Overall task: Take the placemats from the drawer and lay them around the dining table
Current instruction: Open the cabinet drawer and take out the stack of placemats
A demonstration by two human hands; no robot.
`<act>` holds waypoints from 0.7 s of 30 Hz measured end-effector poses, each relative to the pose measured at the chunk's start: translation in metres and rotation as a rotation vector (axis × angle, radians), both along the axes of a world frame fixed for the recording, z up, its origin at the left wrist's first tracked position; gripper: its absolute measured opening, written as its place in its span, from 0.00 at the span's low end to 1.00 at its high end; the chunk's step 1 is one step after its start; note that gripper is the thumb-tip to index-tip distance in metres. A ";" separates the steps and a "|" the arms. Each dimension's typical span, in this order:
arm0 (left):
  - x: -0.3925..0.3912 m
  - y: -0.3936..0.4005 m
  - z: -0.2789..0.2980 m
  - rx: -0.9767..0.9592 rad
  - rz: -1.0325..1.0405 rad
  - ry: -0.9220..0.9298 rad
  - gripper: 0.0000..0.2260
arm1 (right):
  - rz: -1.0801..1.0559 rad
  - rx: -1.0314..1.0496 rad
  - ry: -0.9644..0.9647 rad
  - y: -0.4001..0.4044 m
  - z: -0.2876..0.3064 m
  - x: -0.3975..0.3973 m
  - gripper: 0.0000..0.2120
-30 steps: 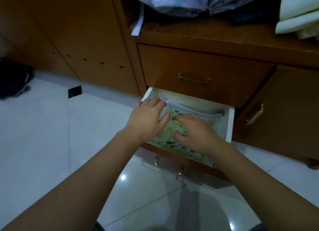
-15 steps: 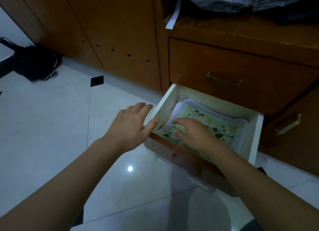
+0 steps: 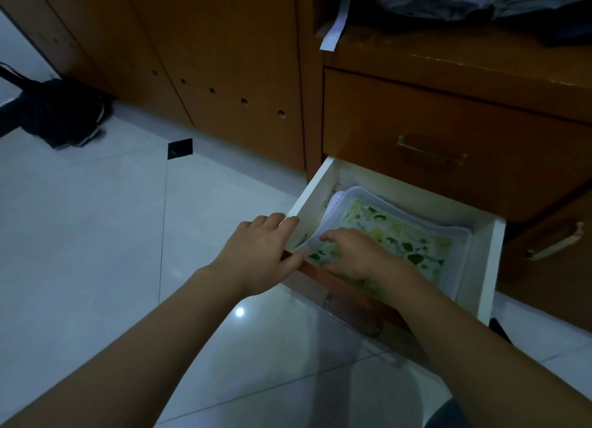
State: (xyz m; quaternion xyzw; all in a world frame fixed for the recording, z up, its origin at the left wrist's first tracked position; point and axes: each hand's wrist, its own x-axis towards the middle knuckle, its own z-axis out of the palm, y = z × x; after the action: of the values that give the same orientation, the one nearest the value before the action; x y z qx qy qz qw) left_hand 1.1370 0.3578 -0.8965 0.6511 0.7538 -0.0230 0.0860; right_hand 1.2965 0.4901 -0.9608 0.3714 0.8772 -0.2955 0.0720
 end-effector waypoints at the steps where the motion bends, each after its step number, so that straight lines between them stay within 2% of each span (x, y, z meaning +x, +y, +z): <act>1: 0.000 0.002 -0.003 0.000 -0.001 0.009 0.31 | -0.022 -0.004 0.005 0.003 -0.001 0.001 0.34; 4: 0.002 0.004 -0.014 0.009 0.023 0.036 0.35 | -0.145 0.048 0.059 0.011 -0.005 0.007 0.35; 7: 0.004 0.020 -0.024 0.077 0.090 0.032 0.34 | -0.204 0.122 0.047 0.015 -0.010 0.006 0.37; 12: 0.013 0.048 -0.047 0.179 0.163 -0.092 0.30 | -0.182 0.163 -0.020 0.020 -0.016 0.000 0.37; 21: 0.013 0.048 -0.062 0.252 0.175 -0.085 0.29 | -0.097 0.259 -0.109 0.074 -0.028 -0.027 0.33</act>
State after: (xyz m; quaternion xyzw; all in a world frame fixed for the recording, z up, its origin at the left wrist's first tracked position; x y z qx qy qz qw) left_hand 1.1502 0.4056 -0.9586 0.5889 0.8002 0.1071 0.0371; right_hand 1.2696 0.5638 -0.9884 0.4350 0.8839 -0.1622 0.0566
